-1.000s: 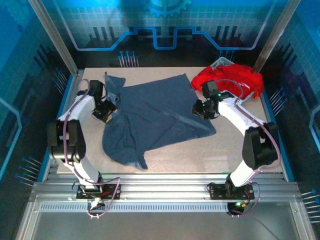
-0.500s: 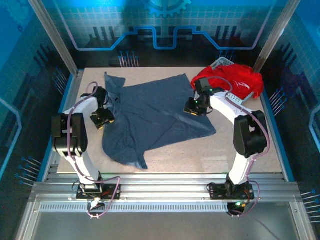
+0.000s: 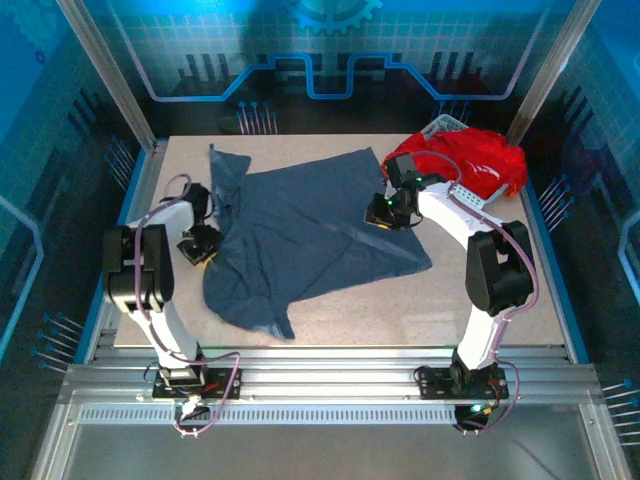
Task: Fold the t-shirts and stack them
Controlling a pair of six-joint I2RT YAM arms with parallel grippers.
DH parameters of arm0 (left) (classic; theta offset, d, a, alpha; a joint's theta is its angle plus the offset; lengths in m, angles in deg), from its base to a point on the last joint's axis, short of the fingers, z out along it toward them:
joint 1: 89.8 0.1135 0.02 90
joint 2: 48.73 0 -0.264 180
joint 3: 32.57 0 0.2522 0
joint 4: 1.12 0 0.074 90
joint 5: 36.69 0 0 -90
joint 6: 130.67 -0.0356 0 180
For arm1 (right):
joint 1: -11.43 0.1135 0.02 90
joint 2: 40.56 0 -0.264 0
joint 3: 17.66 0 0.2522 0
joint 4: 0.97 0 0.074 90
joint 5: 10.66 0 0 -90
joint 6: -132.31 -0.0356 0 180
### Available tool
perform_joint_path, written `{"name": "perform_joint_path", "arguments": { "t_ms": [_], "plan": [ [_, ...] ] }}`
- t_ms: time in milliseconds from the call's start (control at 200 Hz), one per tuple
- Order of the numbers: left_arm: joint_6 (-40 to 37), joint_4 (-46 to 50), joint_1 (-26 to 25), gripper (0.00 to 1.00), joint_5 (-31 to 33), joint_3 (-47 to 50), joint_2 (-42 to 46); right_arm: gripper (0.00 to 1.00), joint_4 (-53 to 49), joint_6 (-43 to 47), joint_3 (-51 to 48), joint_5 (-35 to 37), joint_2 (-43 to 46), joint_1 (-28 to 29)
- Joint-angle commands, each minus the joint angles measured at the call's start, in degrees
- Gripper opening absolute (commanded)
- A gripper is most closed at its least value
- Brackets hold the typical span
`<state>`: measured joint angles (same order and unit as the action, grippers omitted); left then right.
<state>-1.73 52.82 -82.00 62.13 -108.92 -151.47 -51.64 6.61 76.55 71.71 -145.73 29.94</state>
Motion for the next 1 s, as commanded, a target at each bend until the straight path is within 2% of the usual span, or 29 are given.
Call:
{"name": "perform_joint_path", "arguments": {
  "t_ms": [0, 135, 205, 240, 310, 350, 390, 490, 580, 660, 780, 995],
  "plan": [
    [10.23, 1.69, 5.50, 0.00, 1.83, 7.72, 7.21, 0.31, -1.35, 0.64, 2.16, -0.95, -1.55, 0.90],
    [18.34, -2.43, 12.15, 0.00, -4.43, 16.12, 13.69, 0.31, -1.89, 0.80, 3.51, -1.54, -3.09, 1.01],
    [20.86, -4.49, 13.94, 0.01, -7.82, 18.13, 14.88, 0.31, -2.19, 0.98, 4.43, -1.98, -4.14, 1.09],
    [21.56, -4.88, 14.19, 0.11, -8.76, 18.14, 15.26, 0.32, -2.42, 1.14, 4.84, -2.09, -4.77, 1.10],
    [21.80, -4.52, 14.12, 0.38, -9.22, 16.77, 16.06, 0.32, -2.83, 1.42, 5.93, -2.45, -6.08, 1.32],
    [21.71, -3.48, 13.62, 0.45, -8.24, 15.17, 17.22, 0.32, -3.07, 1.51, 6.68, -2.56, -6.90, 1.42],
    [21.56, -2.24, 12.58, 0.48, -6.15, 13.39, 18.93, 0.32, -3.08, 1.60, 7.36, -2.69, -7.58, 1.41],
    [19.79, -0.71, 9.32, 0.46, -2.51, 7.66, 21.12, 0.32, -2.87, 1.51, 9.49, -2.91, -9.27, 1.45],
    [16.01, -3.20, 6.73, 0.42, -3.48, 2.94, 18.92, 0.32, -2.99, 1.51, 12.28, -3.25, -11.75, 1.45],
    [12.48, -3.96, 4.96, 0.38, -5.33, -2.54, 13.15, 0.31, -3.26, 1.26, 15.25, -3.48, -14.27, 1.40],
    [10.10, -3.87, 4.73, 0.28, -4.21, -9.27, 4.58, 0.31, -3.49, 0.47, 19.05, -4.22, -17.92, 1.16],
    [7.81, -6.44, 5.64, 0.25, -6.21, -18.82, -9.49, 0.31, -4.98, 0.11, 25.76, -4.98, -23.35, 1.14]
  ]
}}
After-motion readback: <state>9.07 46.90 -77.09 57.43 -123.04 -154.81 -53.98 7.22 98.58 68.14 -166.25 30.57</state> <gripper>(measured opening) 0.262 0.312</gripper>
